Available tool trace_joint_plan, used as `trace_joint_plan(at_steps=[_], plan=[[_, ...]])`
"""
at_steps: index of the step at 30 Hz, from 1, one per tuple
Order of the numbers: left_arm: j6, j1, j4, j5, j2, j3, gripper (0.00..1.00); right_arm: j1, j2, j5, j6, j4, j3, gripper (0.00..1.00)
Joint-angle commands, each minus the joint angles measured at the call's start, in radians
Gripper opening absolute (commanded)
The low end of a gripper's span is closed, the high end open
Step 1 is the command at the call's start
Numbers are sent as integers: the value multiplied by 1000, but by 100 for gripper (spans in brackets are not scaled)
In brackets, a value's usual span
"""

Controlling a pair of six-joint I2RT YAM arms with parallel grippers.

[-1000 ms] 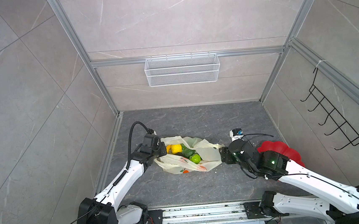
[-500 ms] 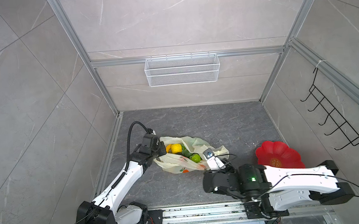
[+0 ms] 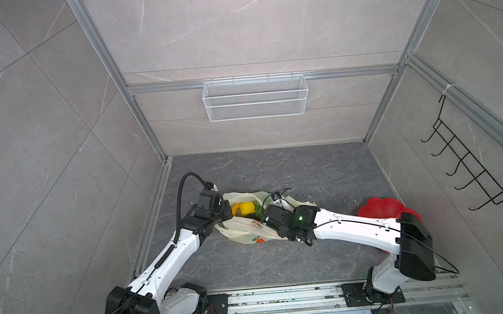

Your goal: Take the fake fruits out of the plastic bag

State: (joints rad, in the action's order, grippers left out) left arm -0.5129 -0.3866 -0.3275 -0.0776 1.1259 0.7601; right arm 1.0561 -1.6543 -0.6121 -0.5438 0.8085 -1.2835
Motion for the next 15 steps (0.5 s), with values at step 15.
trace_joint_plan(at_steps=[15], plan=[[-21, 1, 50, -17, -35, -46, 0, -199, -222, 107, 110, -67, -95, 92]])
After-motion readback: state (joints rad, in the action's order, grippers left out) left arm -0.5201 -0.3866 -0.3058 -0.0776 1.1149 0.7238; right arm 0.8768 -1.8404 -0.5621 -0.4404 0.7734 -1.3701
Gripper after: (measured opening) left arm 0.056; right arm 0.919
